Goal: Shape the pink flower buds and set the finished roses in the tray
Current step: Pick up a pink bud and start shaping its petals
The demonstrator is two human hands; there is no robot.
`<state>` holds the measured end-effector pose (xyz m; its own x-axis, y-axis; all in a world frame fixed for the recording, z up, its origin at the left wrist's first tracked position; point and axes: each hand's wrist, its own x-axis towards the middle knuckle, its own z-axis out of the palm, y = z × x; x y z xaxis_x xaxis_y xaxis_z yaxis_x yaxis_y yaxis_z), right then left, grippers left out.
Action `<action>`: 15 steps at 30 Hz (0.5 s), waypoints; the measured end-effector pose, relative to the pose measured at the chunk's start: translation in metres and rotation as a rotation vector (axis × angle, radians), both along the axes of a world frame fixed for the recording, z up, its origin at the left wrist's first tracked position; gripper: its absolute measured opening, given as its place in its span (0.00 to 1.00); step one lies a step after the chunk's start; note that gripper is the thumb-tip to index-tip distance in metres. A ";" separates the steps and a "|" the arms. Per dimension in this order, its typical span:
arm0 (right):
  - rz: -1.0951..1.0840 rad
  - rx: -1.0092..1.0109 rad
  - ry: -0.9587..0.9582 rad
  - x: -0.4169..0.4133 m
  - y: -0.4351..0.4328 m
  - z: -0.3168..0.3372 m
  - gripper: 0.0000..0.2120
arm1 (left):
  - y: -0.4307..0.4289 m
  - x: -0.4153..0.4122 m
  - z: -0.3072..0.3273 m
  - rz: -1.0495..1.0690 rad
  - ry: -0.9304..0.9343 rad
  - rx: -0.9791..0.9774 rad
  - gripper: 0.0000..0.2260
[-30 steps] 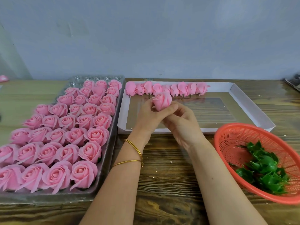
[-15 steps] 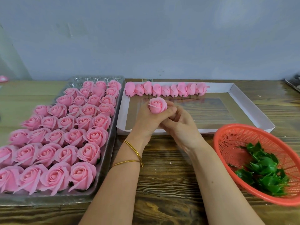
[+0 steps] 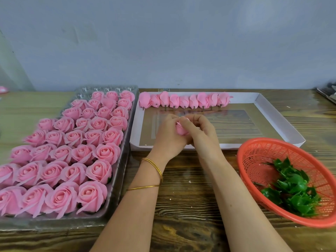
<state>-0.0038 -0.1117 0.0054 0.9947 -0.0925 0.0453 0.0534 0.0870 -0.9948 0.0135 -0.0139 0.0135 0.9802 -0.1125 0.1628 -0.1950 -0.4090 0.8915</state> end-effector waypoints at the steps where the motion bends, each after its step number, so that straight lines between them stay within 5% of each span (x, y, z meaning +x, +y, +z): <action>1: -0.002 0.002 0.003 0.000 -0.001 0.000 0.19 | 0.000 0.000 0.000 0.021 -0.010 0.006 0.04; 6: -0.026 -0.054 0.011 0.000 0.000 -0.003 0.13 | 0.002 -0.004 -0.003 0.055 -0.055 0.039 0.13; 13: -0.005 0.022 -0.004 -0.001 -0.003 0.000 0.08 | 0.003 -0.001 0.000 0.120 -0.053 -0.129 0.07; 15: 0.015 -0.018 -0.048 -0.002 -0.005 -0.001 0.14 | 0.004 -0.003 0.000 0.146 -0.074 -0.240 0.11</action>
<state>-0.0055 -0.1164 0.0046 0.9926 -0.0764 0.0942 0.0996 0.0705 -0.9925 0.0102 -0.0099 0.0137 0.9677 0.0789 0.2395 -0.2178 -0.2168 0.9516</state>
